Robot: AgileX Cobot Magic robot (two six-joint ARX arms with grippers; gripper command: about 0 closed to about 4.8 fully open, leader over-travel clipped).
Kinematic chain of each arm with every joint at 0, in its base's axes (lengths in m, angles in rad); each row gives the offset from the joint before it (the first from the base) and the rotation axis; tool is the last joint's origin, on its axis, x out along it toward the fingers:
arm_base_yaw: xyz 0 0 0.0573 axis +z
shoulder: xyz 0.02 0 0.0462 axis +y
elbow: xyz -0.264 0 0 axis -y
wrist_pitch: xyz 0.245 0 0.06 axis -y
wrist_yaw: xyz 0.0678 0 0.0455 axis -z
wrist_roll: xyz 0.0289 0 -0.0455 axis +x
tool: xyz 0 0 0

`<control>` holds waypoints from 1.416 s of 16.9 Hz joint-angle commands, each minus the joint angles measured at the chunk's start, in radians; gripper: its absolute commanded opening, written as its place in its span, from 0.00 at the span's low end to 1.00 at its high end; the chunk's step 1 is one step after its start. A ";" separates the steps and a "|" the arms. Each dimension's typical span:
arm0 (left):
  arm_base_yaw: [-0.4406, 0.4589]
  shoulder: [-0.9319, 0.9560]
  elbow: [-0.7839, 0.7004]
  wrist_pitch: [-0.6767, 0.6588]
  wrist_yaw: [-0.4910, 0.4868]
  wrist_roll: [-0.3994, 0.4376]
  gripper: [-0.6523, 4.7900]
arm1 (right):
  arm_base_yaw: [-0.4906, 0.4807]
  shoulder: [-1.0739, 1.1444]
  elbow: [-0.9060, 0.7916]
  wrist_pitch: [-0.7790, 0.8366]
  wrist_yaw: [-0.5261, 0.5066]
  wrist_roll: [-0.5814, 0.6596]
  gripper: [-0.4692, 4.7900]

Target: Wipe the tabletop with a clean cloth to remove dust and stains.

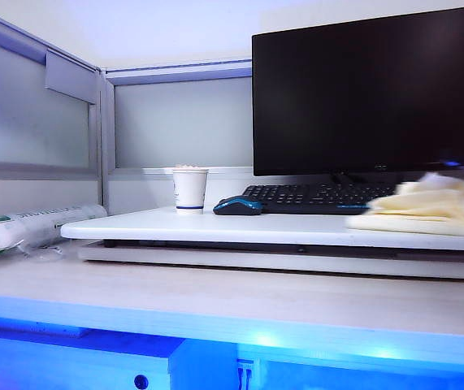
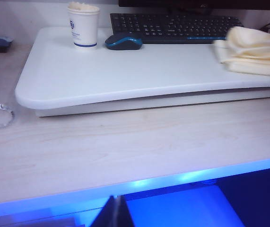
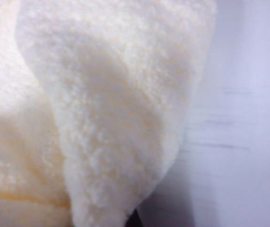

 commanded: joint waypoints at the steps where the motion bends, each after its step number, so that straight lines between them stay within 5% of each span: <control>1: 0.000 0.000 0.001 -0.024 0.011 -0.003 0.11 | -0.063 -0.008 -0.032 -0.224 0.042 -0.092 0.08; 6: 0.000 0.000 0.001 -0.024 0.012 -0.003 0.11 | -0.033 -0.010 -0.031 -0.190 0.024 -0.095 0.08; 15: 0.000 0.000 0.001 -0.024 0.012 -0.003 0.11 | 0.240 0.042 -0.003 -0.048 0.051 -0.003 0.08; 24: 0.000 0.000 0.001 -0.024 0.012 -0.003 0.11 | 0.502 0.333 0.397 -0.089 0.056 0.059 0.08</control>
